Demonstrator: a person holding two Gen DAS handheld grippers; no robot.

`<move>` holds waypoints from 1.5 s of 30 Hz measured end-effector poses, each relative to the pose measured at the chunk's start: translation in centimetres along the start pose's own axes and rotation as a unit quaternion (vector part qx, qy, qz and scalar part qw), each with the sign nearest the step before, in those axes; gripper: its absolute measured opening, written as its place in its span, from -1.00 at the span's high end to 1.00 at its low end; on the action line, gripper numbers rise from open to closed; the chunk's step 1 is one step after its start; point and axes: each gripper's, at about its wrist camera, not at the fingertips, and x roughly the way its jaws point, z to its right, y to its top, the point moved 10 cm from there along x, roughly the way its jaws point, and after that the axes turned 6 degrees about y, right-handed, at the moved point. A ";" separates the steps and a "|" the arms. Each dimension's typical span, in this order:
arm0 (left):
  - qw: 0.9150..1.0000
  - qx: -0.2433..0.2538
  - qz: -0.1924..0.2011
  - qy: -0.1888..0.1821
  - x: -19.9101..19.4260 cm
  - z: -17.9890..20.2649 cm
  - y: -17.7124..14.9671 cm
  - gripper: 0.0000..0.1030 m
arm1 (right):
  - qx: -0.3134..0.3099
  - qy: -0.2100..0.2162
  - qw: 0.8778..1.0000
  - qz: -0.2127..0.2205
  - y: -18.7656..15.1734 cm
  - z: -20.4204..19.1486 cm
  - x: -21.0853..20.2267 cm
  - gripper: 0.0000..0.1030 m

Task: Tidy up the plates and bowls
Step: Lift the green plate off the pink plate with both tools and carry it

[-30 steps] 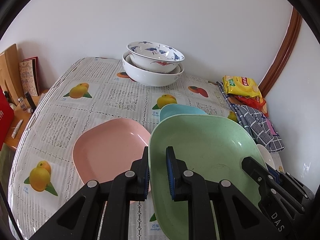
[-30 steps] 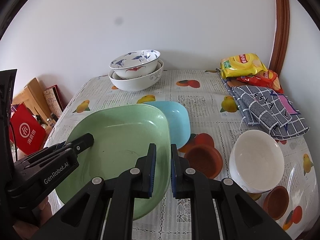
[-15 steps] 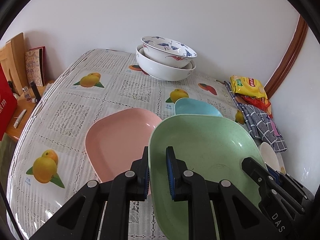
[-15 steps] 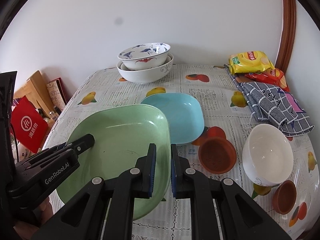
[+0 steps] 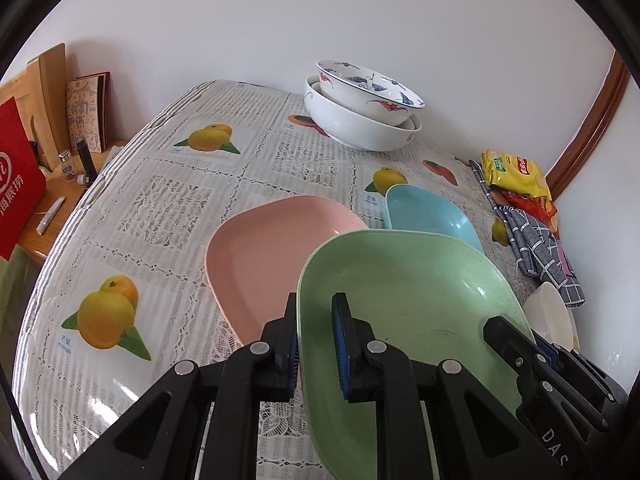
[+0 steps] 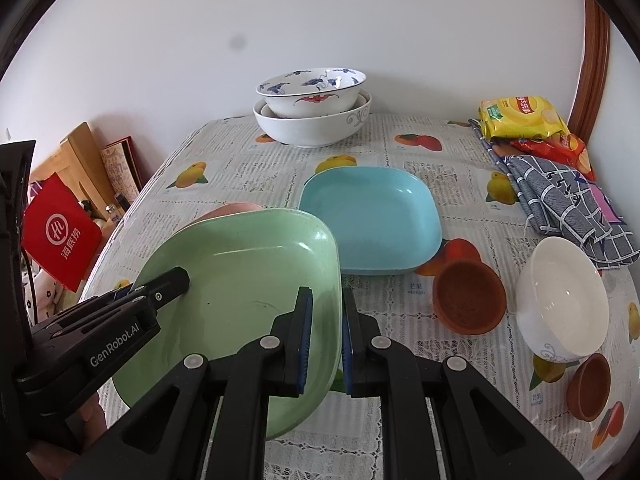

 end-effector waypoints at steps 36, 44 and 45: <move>0.998 -0.036 -0.035 0.021 3.7 -3.6 -0.2 0.71 | -0.024 0.013 0.999 -0.043 -0.2 -2.3 5.0 0.71; 0.998 -0.036 -0.039 0.030 4.5 -3.6 0.3 0.71 | -0.025 0.015 0.998 -0.048 0.6 -2.2 6.1 0.71; 0.998 -0.036 -0.038 0.032 4.6 -3.6 0.4 0.71 | -0.026 0.016 0.998 -0.050 0.6 -2.2 6.2 0.71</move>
